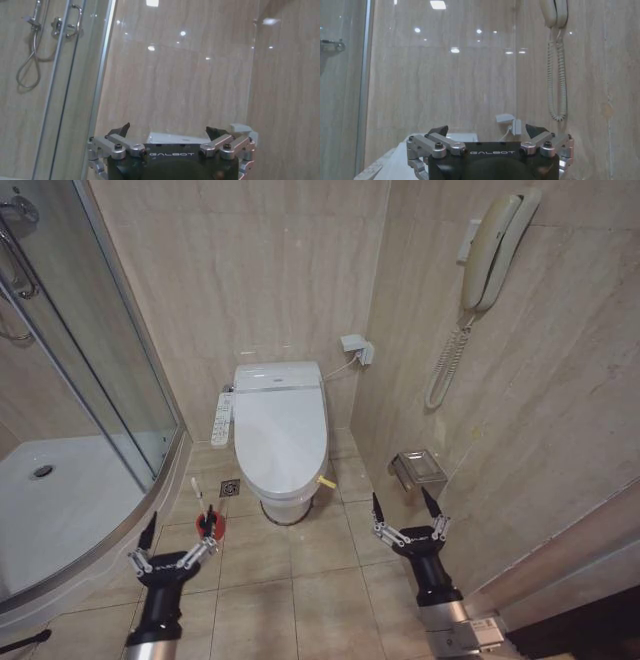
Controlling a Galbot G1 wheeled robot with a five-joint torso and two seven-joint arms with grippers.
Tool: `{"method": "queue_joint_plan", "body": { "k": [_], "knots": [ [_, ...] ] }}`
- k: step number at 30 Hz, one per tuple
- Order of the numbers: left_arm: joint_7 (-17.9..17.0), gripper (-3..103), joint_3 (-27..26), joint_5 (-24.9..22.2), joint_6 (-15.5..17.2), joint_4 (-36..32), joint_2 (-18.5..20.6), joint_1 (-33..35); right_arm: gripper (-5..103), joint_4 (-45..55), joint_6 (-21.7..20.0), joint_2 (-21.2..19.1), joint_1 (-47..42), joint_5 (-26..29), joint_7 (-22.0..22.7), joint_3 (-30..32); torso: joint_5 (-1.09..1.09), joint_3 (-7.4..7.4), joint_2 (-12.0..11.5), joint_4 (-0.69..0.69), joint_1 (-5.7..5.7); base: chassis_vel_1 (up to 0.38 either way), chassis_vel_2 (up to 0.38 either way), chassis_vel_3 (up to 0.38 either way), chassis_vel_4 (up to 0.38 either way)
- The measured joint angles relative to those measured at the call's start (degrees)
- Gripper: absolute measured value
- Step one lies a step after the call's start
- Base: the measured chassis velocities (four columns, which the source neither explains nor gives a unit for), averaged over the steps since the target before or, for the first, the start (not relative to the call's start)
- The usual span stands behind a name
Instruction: Open the toilet lid, clean the toilet bowl with a toilet brush, close the toilet lid, and flush.
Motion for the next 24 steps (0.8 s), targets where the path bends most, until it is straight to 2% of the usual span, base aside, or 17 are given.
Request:
{"method": "queue_joint_plan", "body": {
  "k": [3,6,13,24],
  "knots": [
    [-0.18,100,1.49,2.78,-0.61,0.35,-1.12,0.57,100,-0.53,0.21,-0.73,0.61,0.61,-0.42,0.03,0.0,0.0,0.0,0.0,0.0,0.0,0.0,0.0,0.0],
    [-0.22,100,1.62,3.26,-0.67,-0.05,-1.37,1.01,100,-0.89,0.73,-1.02,1.03,1.36,-1.26,0.08,0.0,0.0,0.0,0.0,0.0,0.0,0.0,0.0,0.0],
    [-0.04,100,1.27,2.14,-0.73,-0.95,-1.32,1.32,100,-1.08,1.62,-0.95,2.03,2.9,-3.24,-0.02,-0.01,0.0,0.0,0.0,0.01,0.0,0.0,0.0,0.0],
    [0.13,100,1.17,1.81,-0.78,-1.09,-1.3,1.36,100,-1.06,1.85,-0.83,1.99,3.06,-3.55,-0.03,-0.01,0.0,0.0,0.0,0.01,0.0,0.0,0.0,0.0]
  ]
}}
